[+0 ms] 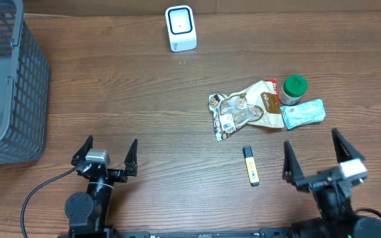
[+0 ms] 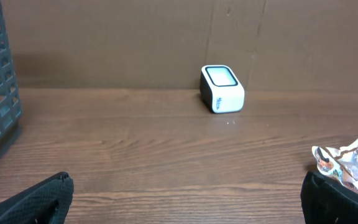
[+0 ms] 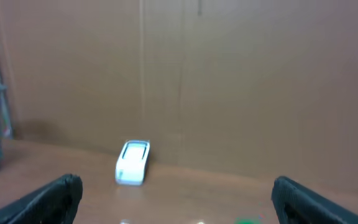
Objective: Scan the item barcode
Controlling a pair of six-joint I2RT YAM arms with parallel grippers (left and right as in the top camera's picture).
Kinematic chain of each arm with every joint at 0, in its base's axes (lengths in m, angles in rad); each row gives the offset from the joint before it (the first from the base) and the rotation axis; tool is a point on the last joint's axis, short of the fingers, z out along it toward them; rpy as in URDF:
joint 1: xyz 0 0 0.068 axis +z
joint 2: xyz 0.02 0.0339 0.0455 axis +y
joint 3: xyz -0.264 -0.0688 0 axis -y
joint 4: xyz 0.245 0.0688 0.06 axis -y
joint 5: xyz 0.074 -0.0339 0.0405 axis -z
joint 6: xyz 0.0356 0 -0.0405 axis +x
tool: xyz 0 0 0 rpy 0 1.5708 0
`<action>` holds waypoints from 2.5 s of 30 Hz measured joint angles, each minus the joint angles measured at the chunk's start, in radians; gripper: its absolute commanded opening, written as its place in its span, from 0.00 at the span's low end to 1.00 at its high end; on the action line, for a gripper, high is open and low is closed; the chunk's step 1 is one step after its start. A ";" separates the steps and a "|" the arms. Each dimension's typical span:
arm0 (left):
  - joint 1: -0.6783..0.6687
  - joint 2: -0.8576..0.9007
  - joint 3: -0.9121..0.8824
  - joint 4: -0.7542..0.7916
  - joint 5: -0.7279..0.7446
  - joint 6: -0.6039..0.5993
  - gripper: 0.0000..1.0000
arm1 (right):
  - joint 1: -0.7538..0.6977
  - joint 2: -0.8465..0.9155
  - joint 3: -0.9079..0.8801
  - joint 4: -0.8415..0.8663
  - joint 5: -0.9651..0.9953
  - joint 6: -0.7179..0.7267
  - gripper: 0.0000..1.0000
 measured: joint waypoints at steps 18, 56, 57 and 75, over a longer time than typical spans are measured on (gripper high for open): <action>0.000 0.000 0.000 -0.001 0.000 0.000 1.00 | -0.053 0.000 -0.374 0.208 -0.053 0.071 1.00; 0.000 0.000 0.000 0.000 0.000 0.000 1.00 | -0.080 0.000 -0.374 0.143 0.014 0.078 1.00; 0.000 0.000 0.000 -0.001 0.000 0.000 1.00 | -0.080 0.000 -0.374 0.143 0.014 0.079 1.00; 0.000 0.000 0.000 0.000 0.000 0.000 1.00 | -0.080 0.000 -0.374 0.143 0.016 0.078 1.00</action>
